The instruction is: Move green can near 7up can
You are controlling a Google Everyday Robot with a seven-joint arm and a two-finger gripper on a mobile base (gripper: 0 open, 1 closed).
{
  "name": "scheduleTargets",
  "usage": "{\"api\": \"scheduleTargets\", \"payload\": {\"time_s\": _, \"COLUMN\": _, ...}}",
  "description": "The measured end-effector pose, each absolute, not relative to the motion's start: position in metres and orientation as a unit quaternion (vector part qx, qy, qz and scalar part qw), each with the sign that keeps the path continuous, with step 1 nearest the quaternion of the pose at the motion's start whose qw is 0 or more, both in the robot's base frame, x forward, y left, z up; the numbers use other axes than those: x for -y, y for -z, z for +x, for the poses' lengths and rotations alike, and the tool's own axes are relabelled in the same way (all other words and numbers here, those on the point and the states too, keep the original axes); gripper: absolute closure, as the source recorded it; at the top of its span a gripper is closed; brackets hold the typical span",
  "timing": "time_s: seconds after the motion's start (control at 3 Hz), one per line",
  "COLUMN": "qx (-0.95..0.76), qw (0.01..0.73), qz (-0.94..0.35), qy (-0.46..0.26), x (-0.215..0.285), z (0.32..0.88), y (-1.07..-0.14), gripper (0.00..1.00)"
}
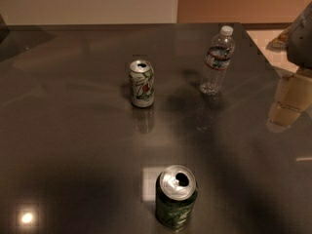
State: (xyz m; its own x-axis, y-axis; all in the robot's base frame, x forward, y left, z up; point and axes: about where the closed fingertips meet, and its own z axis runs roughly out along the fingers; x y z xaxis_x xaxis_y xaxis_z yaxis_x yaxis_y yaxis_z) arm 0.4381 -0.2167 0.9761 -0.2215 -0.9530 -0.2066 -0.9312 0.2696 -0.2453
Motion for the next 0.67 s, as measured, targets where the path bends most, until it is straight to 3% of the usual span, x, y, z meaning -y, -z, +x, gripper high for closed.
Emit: {"api": "scheduleTargets", "payload": {"time_s": 0.67, "qx": -0.771, "qw": 0.159, "qz": -0.617, "qy": 0.030, "x": 0.2114, "z": 0.4323, "y": -0.9738, "gripper": 0.00}}
